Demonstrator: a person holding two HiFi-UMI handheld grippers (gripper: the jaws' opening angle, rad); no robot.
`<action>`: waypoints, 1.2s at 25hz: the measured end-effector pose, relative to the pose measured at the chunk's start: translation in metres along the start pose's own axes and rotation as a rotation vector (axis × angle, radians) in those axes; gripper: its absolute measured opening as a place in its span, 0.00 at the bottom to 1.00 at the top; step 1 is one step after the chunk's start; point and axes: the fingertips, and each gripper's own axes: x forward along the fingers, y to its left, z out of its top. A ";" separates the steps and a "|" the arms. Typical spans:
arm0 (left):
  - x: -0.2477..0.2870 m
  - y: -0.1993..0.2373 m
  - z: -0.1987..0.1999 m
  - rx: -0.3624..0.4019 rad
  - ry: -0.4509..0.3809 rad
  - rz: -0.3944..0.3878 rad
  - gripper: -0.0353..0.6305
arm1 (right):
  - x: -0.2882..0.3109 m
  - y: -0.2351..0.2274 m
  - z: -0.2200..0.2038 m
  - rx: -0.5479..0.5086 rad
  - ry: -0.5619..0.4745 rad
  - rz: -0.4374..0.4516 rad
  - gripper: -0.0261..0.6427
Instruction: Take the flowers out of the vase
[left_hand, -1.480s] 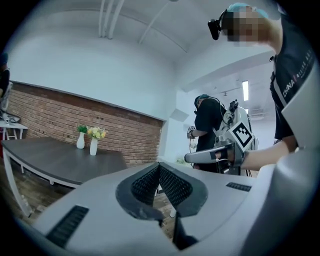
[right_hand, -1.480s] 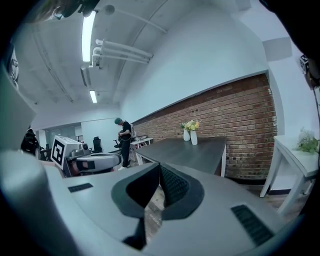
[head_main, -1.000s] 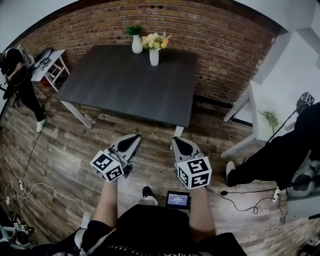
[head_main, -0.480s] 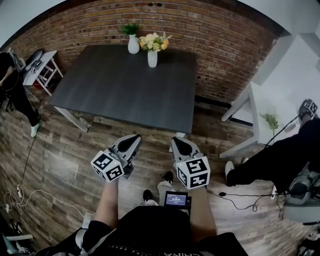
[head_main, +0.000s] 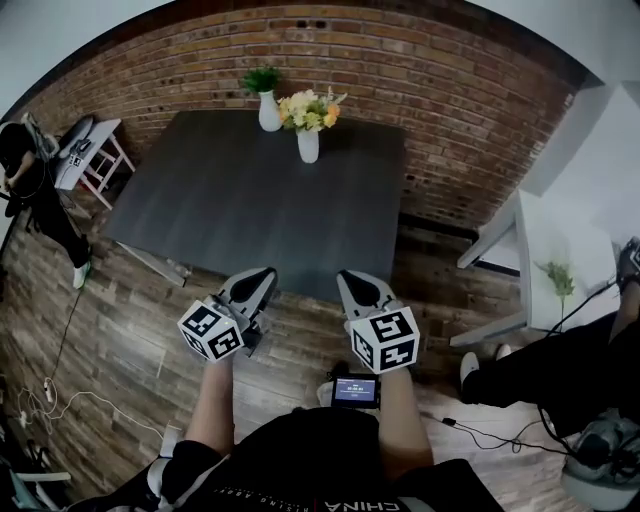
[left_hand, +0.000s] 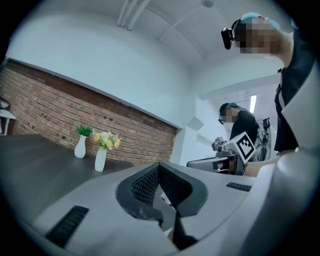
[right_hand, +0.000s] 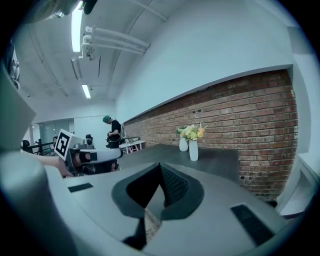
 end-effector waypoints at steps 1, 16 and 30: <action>0.011 0.006 0.005 0.007 -0.003 0.006 0.06 | 0.008 -0.010 0.008 0.011 -0.019 0.016 0.05; 0.104 0.078 -0.004 -0.002 0.065 0.018 0.06 | 0.106 -0.098 0.013 0.095 0.020 0.044 0.05; 0.187 0.220 0.040 0.049 0.107 -0.212 0.06 | 0.244 -0.146 0.082 0.143 0.007 -0.168 0.05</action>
